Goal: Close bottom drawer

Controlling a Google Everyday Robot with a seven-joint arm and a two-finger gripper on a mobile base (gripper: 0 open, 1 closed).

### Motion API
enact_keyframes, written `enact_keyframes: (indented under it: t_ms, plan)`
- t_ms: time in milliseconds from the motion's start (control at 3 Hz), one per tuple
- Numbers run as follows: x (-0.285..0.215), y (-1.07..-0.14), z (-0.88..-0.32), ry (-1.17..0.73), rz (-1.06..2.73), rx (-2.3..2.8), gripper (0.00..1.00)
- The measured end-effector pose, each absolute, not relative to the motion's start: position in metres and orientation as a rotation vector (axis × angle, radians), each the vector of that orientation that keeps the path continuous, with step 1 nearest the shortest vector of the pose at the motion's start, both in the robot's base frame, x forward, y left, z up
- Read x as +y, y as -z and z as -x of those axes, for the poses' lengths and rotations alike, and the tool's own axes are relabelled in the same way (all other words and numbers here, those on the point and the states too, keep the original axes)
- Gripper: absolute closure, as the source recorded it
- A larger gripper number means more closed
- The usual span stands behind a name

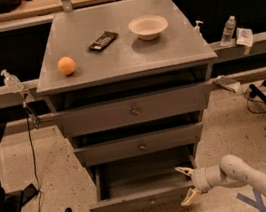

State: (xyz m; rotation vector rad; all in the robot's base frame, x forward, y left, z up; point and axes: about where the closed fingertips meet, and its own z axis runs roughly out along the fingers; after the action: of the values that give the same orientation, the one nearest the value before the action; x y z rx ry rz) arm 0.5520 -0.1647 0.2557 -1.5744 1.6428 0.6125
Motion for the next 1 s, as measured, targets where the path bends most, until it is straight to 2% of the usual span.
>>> enact_keyframes:
  t_ms: [1000]
  plan:
    - [-0.158,-0.242,-0.538,-0.657,1.584,1.623,0.87]
